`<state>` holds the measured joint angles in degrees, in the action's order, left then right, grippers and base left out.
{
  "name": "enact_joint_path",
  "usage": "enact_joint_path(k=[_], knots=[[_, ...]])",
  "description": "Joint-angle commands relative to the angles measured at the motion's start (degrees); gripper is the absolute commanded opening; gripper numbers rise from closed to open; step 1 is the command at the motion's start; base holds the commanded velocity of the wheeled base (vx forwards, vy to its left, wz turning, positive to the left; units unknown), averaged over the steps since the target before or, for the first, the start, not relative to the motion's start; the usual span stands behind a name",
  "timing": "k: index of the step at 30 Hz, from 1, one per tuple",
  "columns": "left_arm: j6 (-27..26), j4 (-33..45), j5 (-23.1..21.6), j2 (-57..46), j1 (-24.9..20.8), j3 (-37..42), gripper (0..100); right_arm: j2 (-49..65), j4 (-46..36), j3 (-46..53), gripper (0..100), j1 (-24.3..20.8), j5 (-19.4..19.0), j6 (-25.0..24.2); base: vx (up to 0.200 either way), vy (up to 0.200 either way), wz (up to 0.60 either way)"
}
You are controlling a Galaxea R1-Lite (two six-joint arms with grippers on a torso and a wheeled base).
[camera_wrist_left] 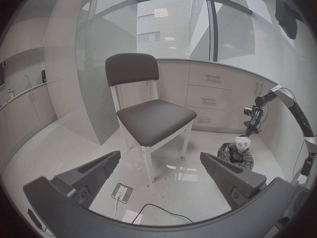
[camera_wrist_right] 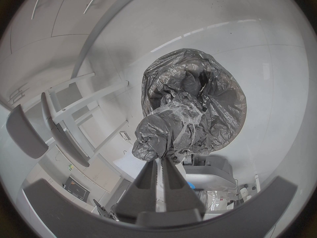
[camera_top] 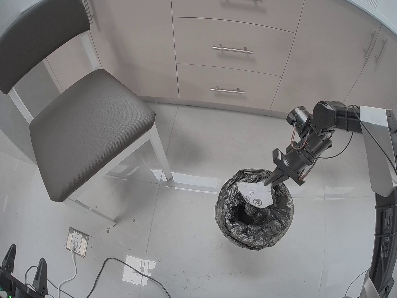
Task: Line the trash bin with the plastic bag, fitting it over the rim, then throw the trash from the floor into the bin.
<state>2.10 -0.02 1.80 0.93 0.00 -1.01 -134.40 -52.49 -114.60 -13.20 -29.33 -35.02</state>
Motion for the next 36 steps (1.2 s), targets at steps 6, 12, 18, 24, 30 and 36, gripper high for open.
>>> enact_joint_path(k=[6, 12, 18, 24, 30, 36], knots=[[0.01, -0.06, 0.04, -0.93, 0.00, 1.01, 100, -2.09, 0.02, 0.01, 100, 0.55, 0.06, -0.22, 0.000, 0.000, 0.00], [0.01, 0.02, 0.04, -0.93, 0.00, 0.92, 100, -2.09, 0.73, 0.01, 100, 0.81, 3.05, -0.75, 0.000, 0.000, 0.00], [0.01, 0.02, -0.05, -0.93, 0.00, 0.92, 100, -1.39, 0.55, 0.01, 100, -0.42, 4.19, -1.01, 0.000, 0.000, 0.00], [0.01, 0.02, 0.04, -0.93, 0.00, 1.01, 100, -0.77, 0.73, 0.01, 0, -3.94, 4.63, -1.01, 0.000, 0.000, 0.00], [0.01, -0.06, 0.04, -0.93, 0.00, 0.92, 100, -1.39, 0.81, 0.01, 0, -7.80, 6.22, -0.92, 0.000, 0.000, 0.00], [0.01, 0.02, 0.04, -0.93, 0.00, 0.92, 100, -4.73, 1.96, 0.01, 0, -12.29, 11.84, -0.84, 0.000, 0.000, 0.00]])
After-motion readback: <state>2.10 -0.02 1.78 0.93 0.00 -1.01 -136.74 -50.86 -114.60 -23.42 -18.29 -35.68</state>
